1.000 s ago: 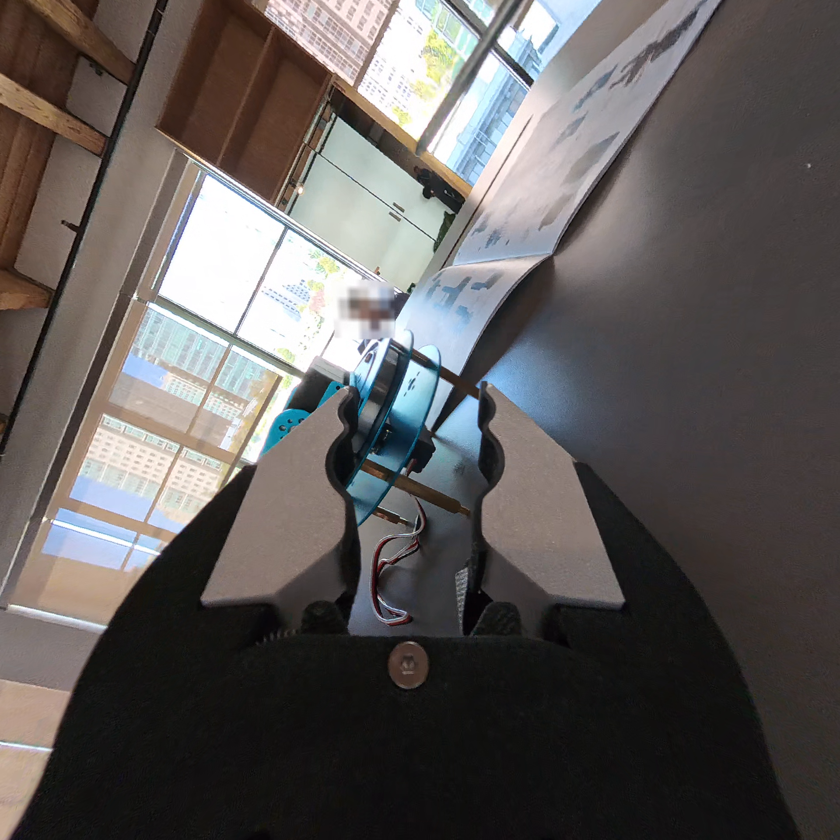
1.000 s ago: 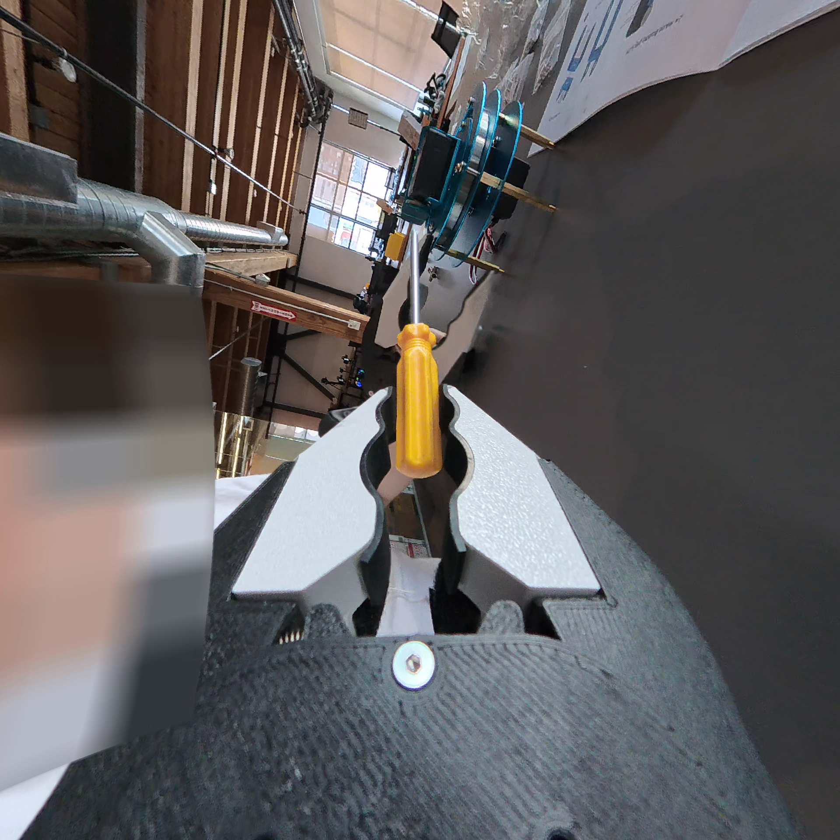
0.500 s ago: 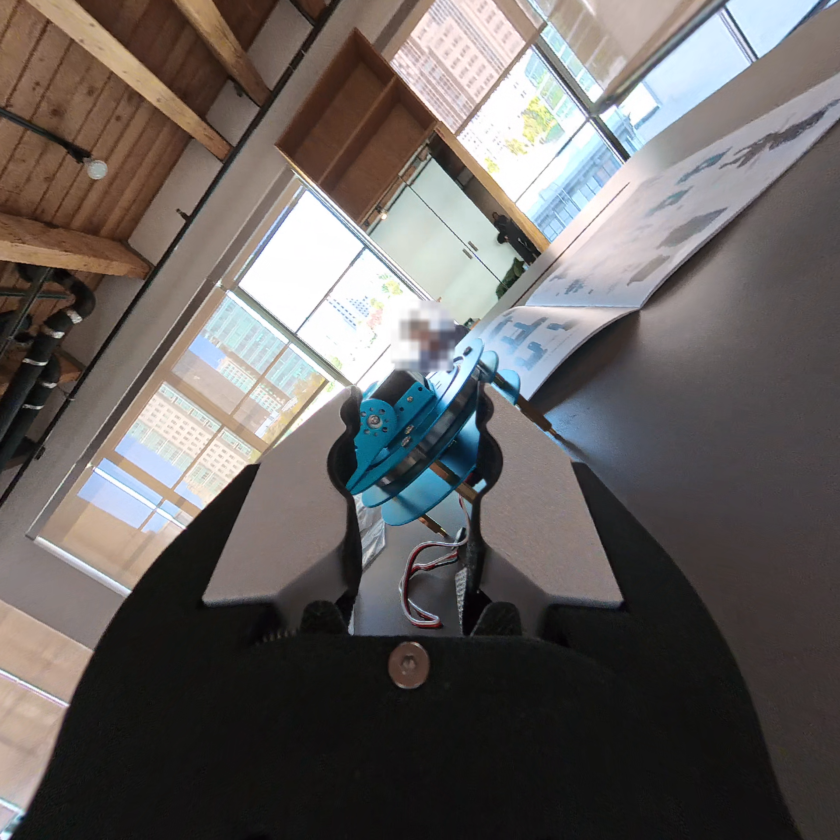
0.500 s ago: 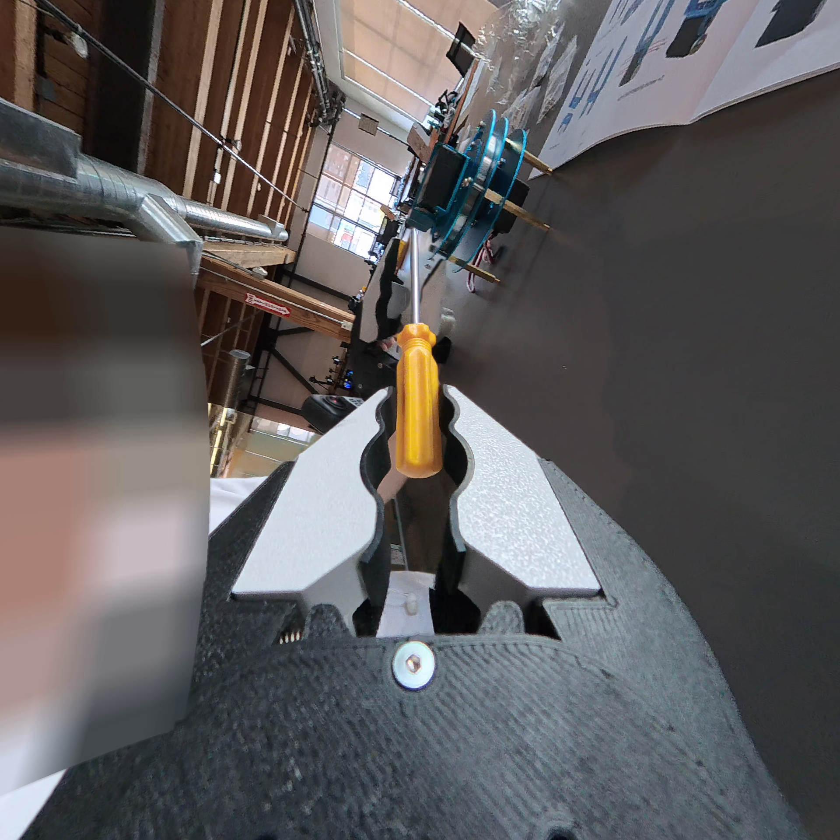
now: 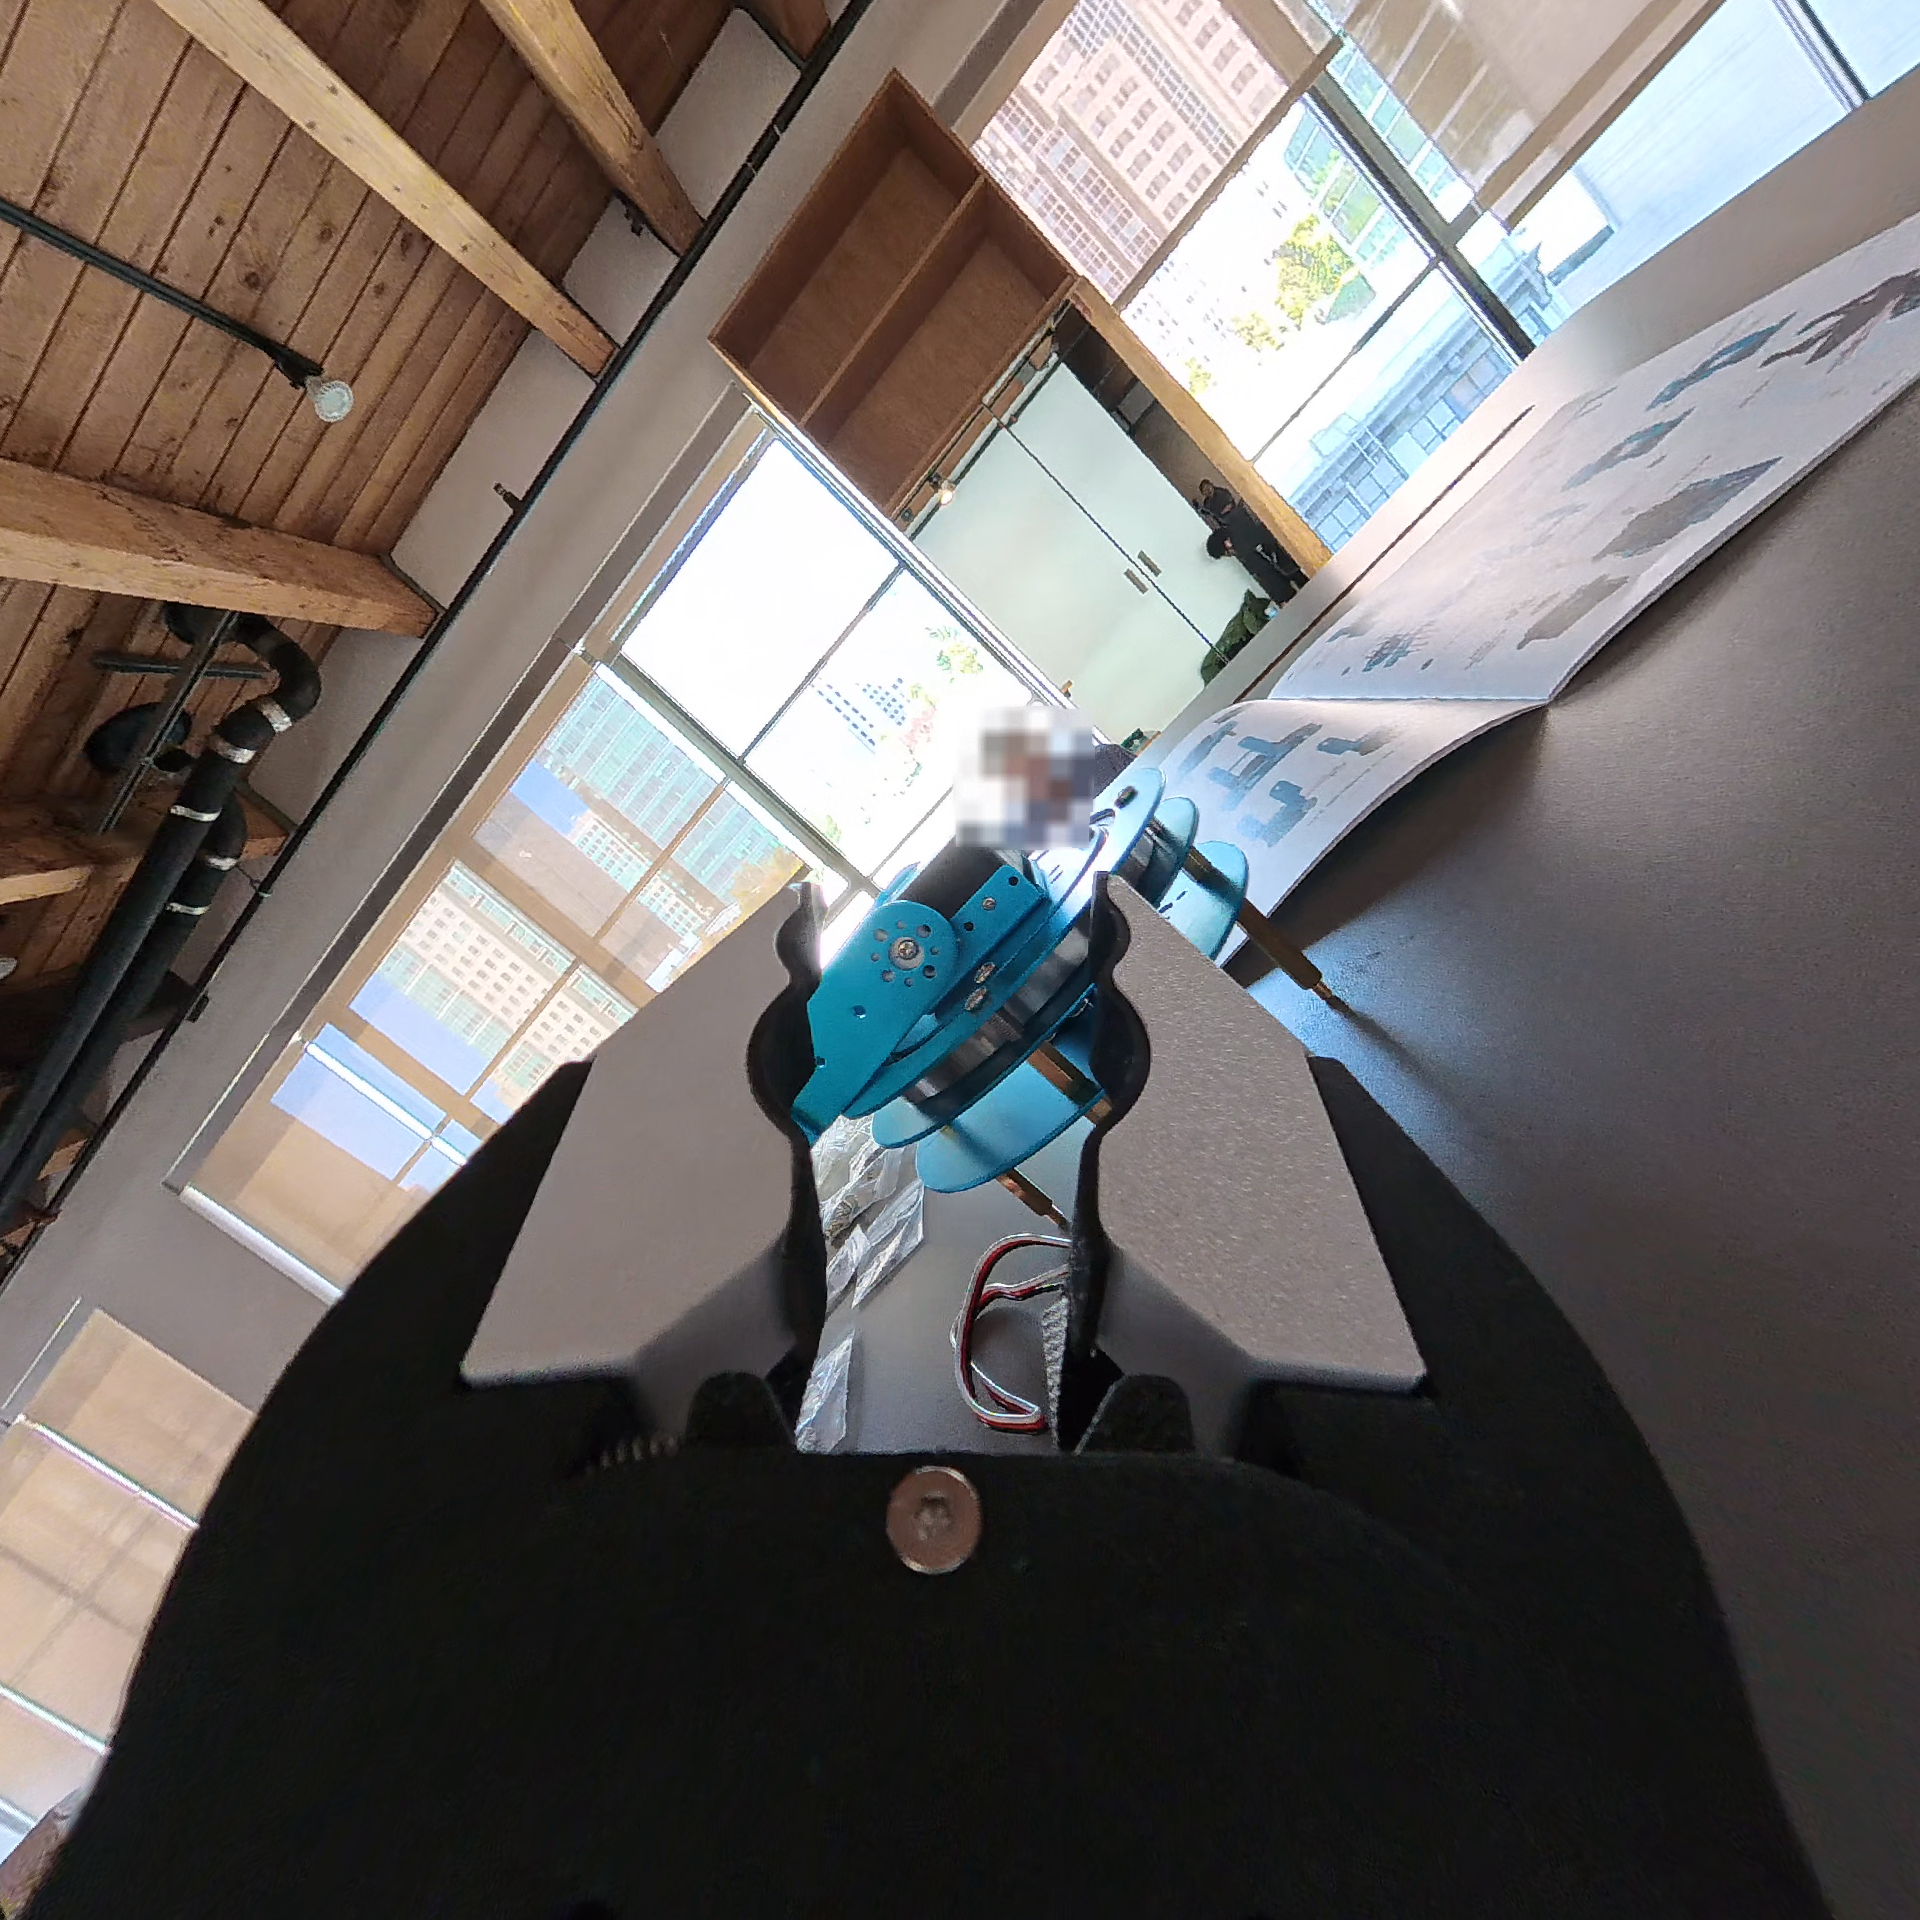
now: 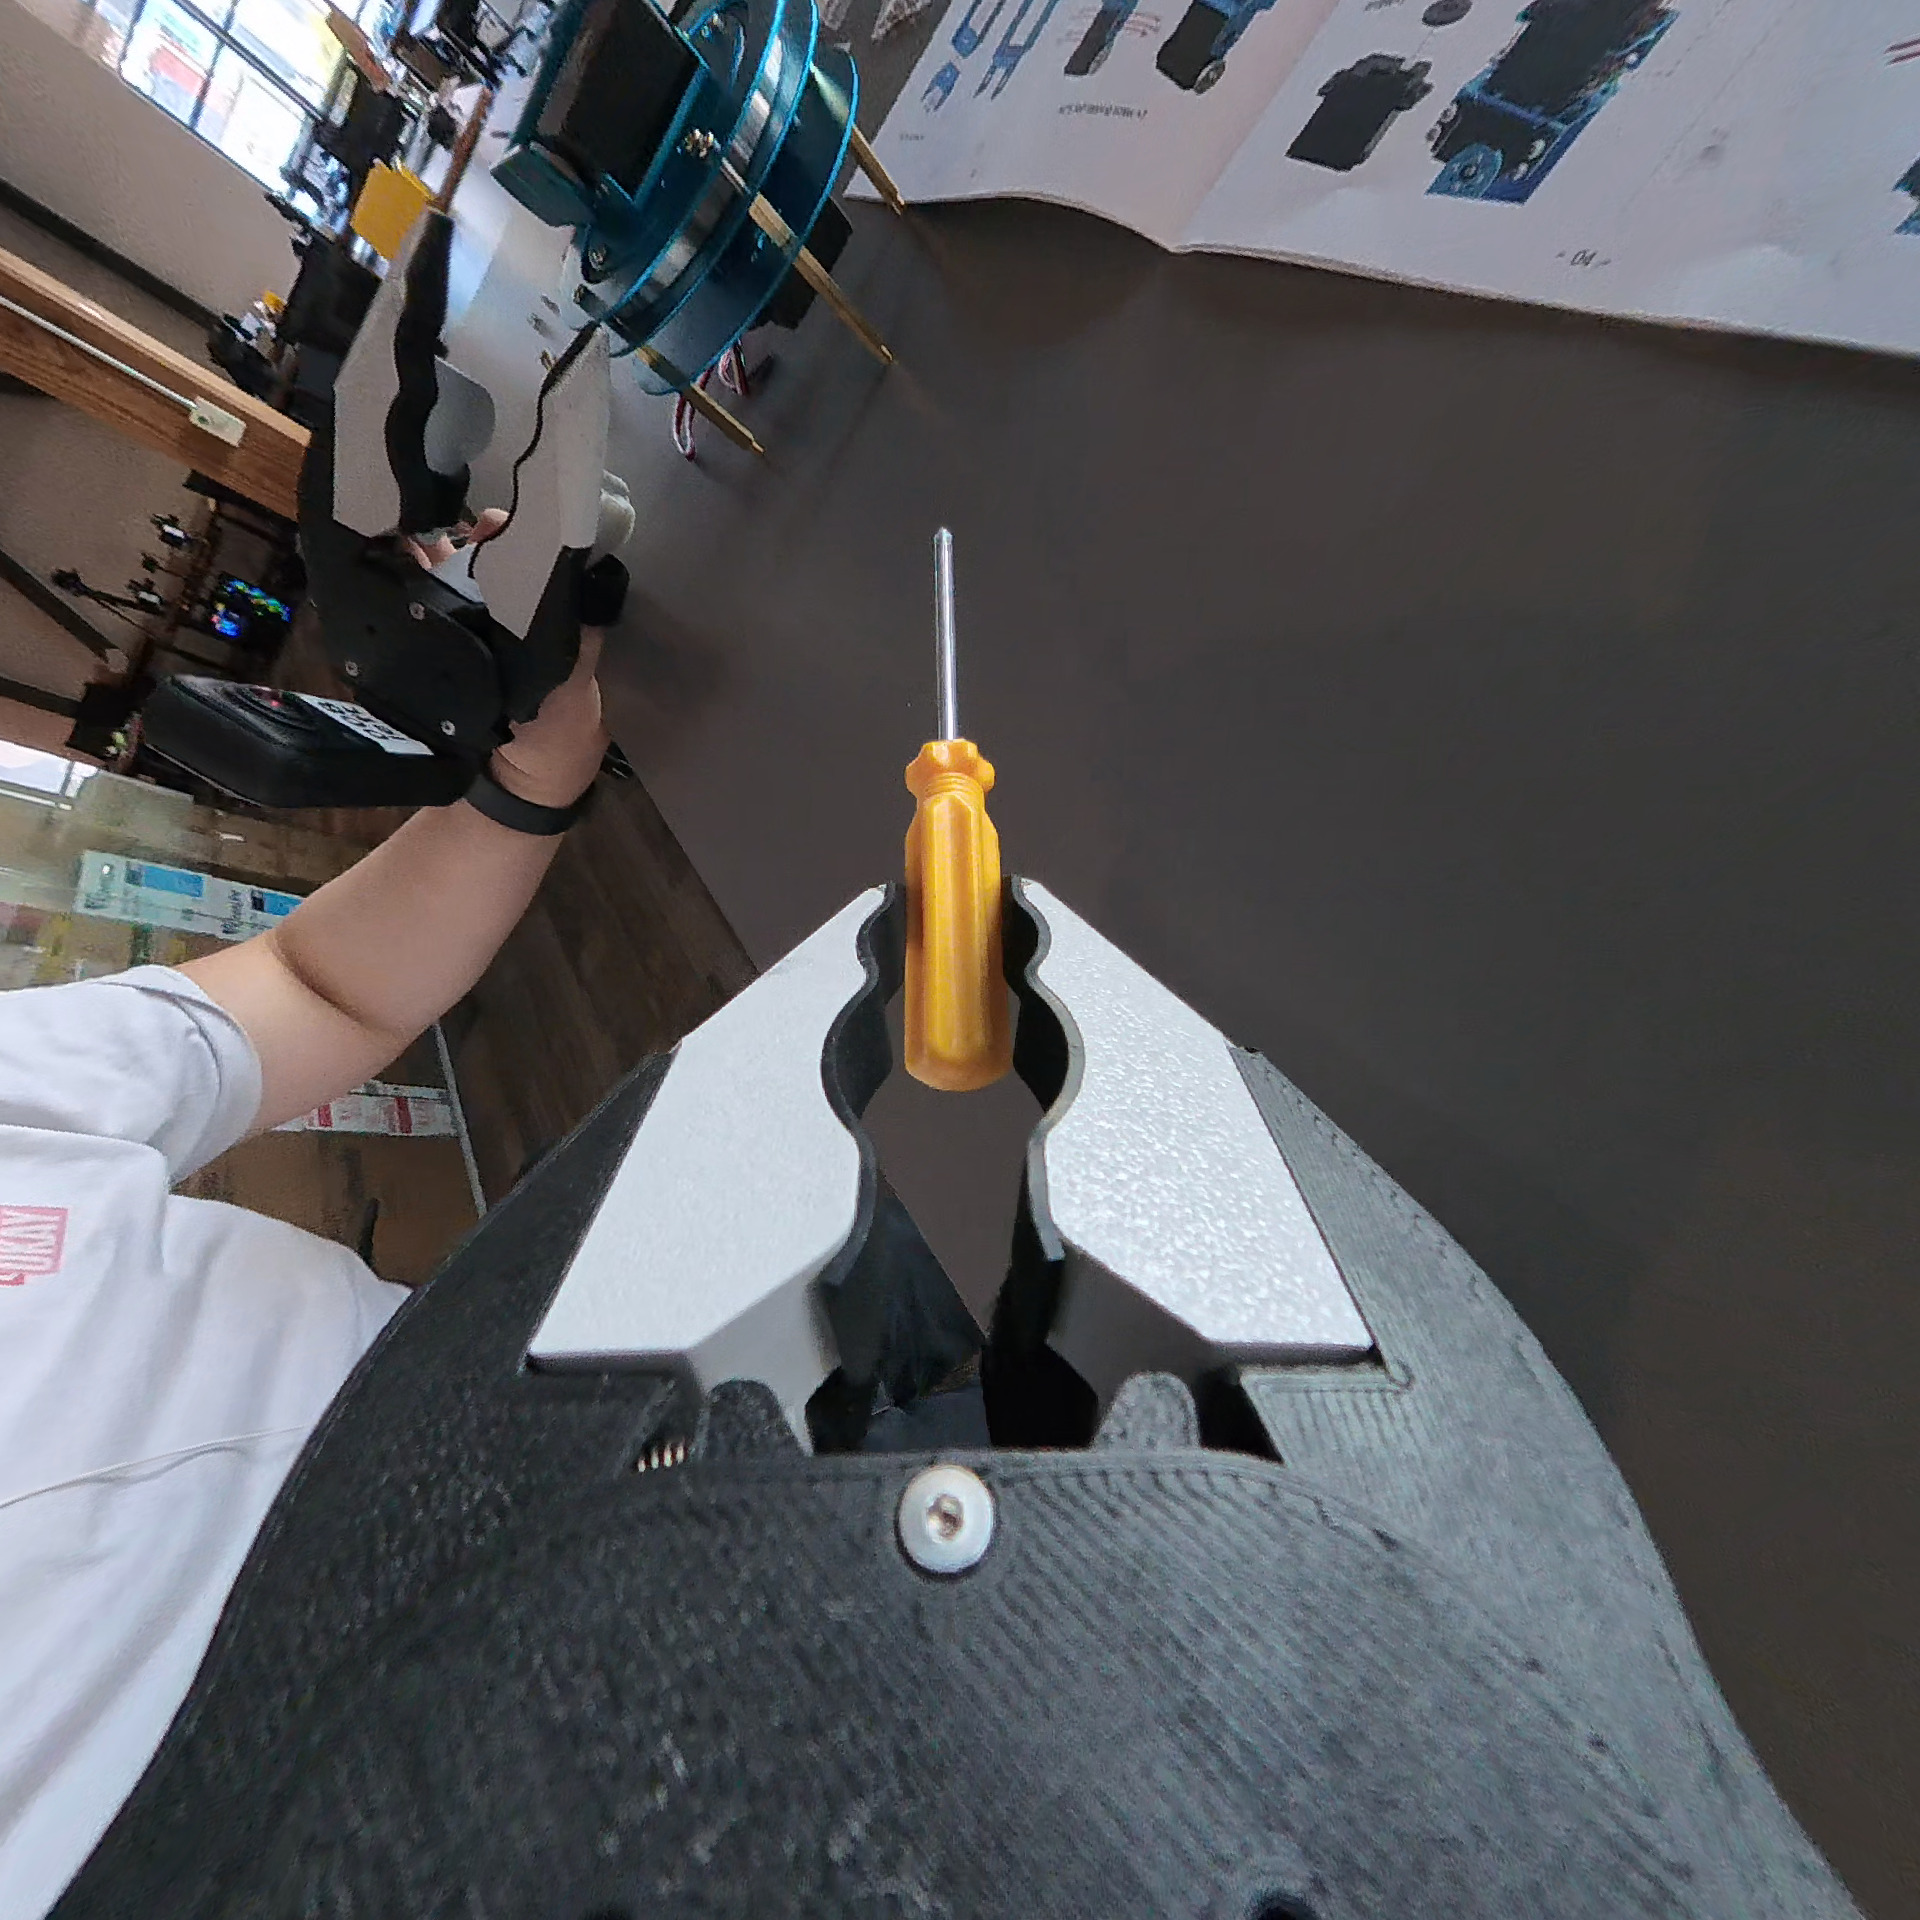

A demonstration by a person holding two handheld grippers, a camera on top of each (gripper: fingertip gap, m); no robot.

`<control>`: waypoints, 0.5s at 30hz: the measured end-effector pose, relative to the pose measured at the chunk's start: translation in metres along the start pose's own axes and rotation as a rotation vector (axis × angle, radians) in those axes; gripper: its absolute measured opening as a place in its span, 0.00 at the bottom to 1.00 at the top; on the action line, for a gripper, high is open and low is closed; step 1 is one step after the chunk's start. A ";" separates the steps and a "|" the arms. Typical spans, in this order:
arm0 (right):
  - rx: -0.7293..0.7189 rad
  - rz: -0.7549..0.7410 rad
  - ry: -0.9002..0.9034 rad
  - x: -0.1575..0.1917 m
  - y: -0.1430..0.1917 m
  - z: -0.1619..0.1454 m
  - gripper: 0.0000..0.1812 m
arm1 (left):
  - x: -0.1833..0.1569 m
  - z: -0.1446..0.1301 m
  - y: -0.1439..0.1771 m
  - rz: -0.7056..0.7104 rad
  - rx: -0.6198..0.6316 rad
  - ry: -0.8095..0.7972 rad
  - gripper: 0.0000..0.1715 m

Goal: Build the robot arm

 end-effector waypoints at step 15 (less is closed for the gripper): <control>-0.073 -0.019 0.055 0.025 0.003 -0.029 0.09 | 0.048 0.026 0.055 0.038 -0.165 0.276 0.33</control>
Point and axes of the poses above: each gripper's, where its closed fingertips meet, y back along the fingers, z out of its top, x = y × z across the jaws, the point moved 6 cm from there along y, back along the fingers, and after that the axes turned 3 degrees about -z, right-handed, at the moved point
